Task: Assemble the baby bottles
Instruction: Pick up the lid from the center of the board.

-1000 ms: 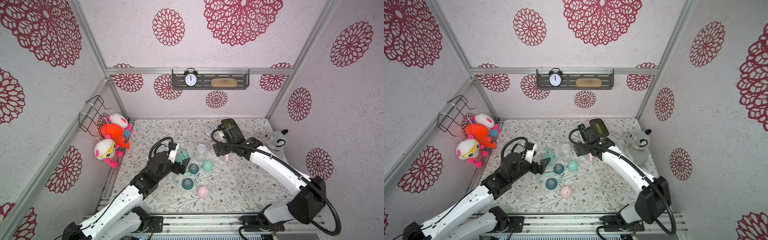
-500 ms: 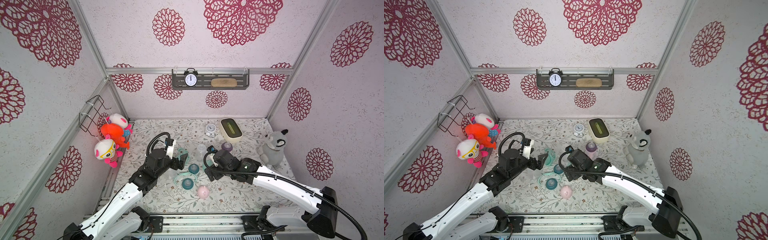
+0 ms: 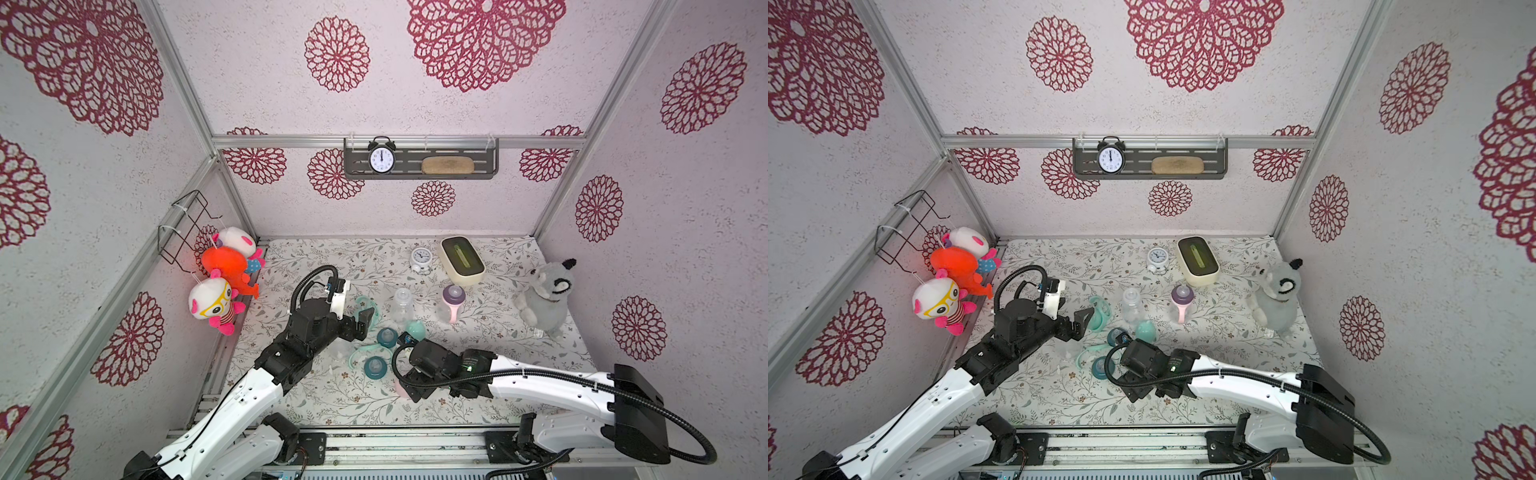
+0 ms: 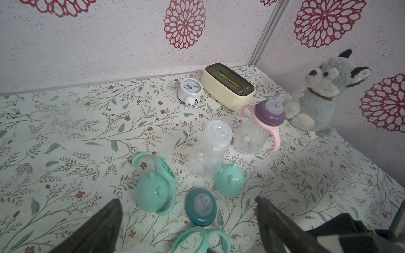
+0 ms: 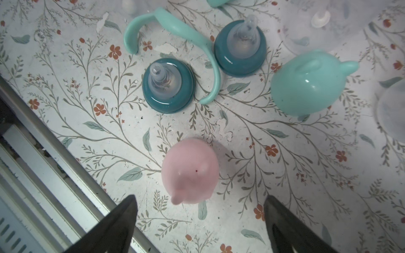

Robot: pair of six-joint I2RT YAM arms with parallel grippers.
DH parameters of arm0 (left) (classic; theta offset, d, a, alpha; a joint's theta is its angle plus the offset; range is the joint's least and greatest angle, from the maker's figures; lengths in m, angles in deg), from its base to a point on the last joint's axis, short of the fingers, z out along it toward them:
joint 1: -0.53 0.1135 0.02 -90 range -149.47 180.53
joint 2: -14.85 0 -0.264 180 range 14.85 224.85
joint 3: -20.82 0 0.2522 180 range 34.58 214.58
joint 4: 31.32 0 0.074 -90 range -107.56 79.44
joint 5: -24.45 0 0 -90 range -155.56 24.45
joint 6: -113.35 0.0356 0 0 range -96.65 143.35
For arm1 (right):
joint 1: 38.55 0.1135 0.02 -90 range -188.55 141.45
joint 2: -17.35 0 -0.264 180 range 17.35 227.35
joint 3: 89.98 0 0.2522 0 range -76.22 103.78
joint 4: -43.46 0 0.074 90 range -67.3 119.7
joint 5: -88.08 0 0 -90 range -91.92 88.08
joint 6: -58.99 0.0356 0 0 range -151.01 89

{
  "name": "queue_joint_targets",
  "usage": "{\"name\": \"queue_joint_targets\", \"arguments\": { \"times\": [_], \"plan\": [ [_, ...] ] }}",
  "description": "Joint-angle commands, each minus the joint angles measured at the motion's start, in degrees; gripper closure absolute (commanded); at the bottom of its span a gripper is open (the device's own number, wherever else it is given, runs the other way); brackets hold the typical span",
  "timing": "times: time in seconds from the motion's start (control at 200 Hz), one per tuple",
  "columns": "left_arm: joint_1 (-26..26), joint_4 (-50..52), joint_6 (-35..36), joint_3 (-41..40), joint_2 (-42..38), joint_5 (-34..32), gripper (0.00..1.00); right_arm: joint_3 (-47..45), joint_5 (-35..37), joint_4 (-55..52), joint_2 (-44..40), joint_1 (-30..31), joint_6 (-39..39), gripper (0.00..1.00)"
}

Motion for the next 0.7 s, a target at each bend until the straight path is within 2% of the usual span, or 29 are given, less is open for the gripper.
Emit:
{"name": "queue_joint_targets", "arguments": {
  "times": [0.0, 0.055, 0.33, 0.696],
  "plan": [
    [0.6, 0.3, -0.9, 0.7, 0.0, -0.4, 0.02, -1.3, 0.2, 5.6, 2.1, 0.4, 2.6, 0.09],
    [0.6, 0.0, -1.0, 0.8, 0.0, -0.2, 0.02, -2.5, -0.5, 7.6, 3.4, 2.4, 2.6, 0.09],
    [0.6, -0.1, -1.1, 1.0, 0.2, -0.2, 0.02, -5.7, -2.2, 13.8, 7.8, 2.5, 4.1, 0.11],
    [0.6, 0.1, -1.3, 1.4, 1.8, 0.4, 0.02, -7.9, -0.2, 17.7, 10.2, 2.5, 5.4, 0.14]
  ]
}}
